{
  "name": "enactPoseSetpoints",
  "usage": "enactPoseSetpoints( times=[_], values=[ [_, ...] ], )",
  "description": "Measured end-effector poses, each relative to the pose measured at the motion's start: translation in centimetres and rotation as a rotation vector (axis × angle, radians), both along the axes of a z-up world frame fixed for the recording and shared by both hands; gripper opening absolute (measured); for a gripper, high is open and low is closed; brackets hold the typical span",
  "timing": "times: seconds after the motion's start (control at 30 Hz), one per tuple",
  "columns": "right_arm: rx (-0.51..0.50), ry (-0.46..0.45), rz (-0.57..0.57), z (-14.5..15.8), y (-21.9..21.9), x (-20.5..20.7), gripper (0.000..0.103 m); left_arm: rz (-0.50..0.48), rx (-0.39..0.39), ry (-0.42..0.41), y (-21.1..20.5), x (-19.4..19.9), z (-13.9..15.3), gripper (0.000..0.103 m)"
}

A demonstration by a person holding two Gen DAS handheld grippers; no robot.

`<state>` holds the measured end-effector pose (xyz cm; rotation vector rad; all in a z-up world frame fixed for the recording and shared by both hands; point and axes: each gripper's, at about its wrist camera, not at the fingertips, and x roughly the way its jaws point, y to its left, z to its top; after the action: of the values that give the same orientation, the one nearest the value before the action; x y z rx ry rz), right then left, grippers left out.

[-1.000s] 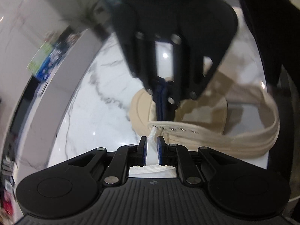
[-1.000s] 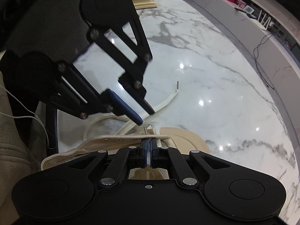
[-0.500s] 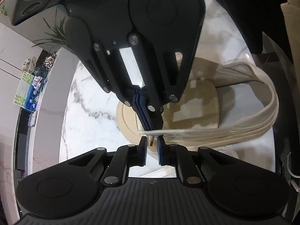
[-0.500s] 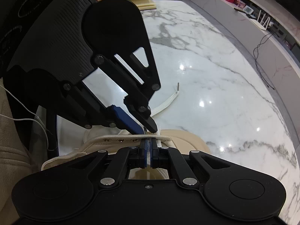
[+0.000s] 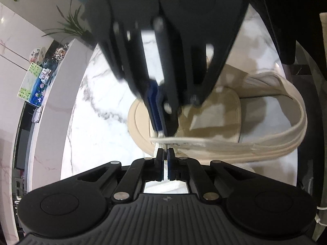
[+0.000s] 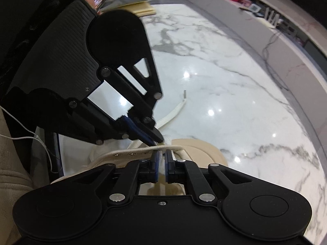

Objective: Lace up shoes with both hands
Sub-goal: 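Pull the white lace through the eyelet with the left gripper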

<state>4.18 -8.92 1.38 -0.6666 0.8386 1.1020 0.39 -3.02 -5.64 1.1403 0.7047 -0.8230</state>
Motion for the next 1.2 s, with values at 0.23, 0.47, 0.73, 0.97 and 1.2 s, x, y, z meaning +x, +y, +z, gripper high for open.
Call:
enactPoseSetpoints(
  times=[0.23, 0.47, 0.73, 0.97, 1.2],
  values=[
    [0.030, 0.009, -0.155, 1.1, -3.3, -1.3, 0.019, 0.087, 0.048, -0.040, 2.2, 0.1, 2.0, 0.002],
    [0.101, 0.051, -0.291, 1.5, -4.9, -2.6, 0.019, 0.222, 0.113, -0.110, 4.6, -0.6, 4.6, 0.002],
    [0.092, 0.076, -0.399, 1.0, -5.1, -3.2, 0.019, 0.375, 0.165, -0.227, 8.2, -2.5, 9.0, 0.002],
    [0.111, 0.104, -0.444, 0.3, -5.8, -4.1, 0.010, 0.485, 0.220, -0.321, 12.3, -4.2, 12.3, 0.002],
    [0.105, 0.103, -0.461, 0.5, -6.0, -4.3, 0.010, 0.545, 0.260, -0.374, 14.8, -6.6, 15.5, 0.002]
  ],
)
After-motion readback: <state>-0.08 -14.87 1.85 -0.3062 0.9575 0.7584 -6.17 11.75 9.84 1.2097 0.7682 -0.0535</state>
